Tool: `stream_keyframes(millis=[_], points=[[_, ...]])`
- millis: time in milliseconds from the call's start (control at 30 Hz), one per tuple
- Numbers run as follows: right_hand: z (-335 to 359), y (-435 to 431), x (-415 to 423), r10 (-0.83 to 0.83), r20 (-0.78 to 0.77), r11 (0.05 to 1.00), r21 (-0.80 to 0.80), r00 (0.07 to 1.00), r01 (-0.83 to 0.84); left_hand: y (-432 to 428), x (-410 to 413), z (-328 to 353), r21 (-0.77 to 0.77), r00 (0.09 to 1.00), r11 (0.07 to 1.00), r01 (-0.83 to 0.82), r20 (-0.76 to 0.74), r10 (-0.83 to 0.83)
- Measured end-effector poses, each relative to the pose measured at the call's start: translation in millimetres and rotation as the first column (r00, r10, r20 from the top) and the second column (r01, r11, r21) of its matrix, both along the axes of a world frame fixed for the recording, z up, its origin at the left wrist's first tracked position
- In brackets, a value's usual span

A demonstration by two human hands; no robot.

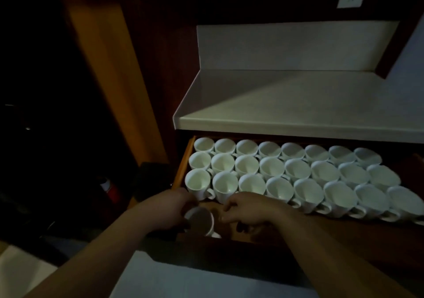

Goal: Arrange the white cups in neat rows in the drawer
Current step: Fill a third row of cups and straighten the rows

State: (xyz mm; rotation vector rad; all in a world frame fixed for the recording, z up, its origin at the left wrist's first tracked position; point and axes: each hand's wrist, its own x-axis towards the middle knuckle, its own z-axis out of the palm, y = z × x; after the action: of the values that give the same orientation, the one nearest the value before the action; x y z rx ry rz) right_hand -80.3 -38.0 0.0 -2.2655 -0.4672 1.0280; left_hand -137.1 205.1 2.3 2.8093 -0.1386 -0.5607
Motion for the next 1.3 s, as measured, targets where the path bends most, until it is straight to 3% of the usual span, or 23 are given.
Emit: stream_keyframes(millis=[133,233,400,567,667,800,933,1067,1300], points=[[-8.7,37.3,-16.8,0.018,0.016,0.998,-0.059,1.0,-0.017,7.8,1.7,1.3,-0.12,0.993,0.991,0.066,-0.092,-0.078],[-17.4,52.0,-20.0,0.112,0.055,0.987,-0.126,0.992,-0.104,3.8,10.8,0.1,-0.065,0.966,0.978,0.199,-0.153,-0.207],[-52.3,57.7,-10.4,0.036,0.168,0.974,-0.228,0.985,0.004,7.5,26.2,-13.9,-0.025,0.928,0.947,0.321,-0.19,-0.32],[-56.4,64.2,-8.9,-0.047,0.084,0.979,-0.192,0.995,0.063,13.4,29.1,-10.6,-0.088,0.941,0.96,0.267,-0.19,-0.28],[-52.0,68.1,-2.2,-0.216,-0.106,0.962,-0.194,0.971,0.193,19.4,27.4,-10.9,-0.091,0.963,0.965,0.248,-0.09,-0.256],[-46.1,72.2,5.3,-0.315,-0.128,0.939,-0.186,0.94,0.29,25.8,26.3,-12.0,0.078,0.939,0.939,0.334,0.052,-0.339],[-44.7,82.8,8.6,-0.386,-0.157,0.919,-0.154,0.909,0.364,36.5,23.3,-10.1,0.106,0.87,0.889,0.445,0.184,-0.458],[-51.4,87.2,13.3,-0.454,-0.222,0.891,-0.111,0.863,0.44,44.4,21.2,-13.7,0.187,0.862,0.865,0.465,0.13,-0.491],[-61.1,79.7,16.3,-0.484,-0.342,0.855,0.013,0.806,0.518,35.7,24.1,-13.9,0.235,0.915,0.895,0.378,0.054,-0.4]])
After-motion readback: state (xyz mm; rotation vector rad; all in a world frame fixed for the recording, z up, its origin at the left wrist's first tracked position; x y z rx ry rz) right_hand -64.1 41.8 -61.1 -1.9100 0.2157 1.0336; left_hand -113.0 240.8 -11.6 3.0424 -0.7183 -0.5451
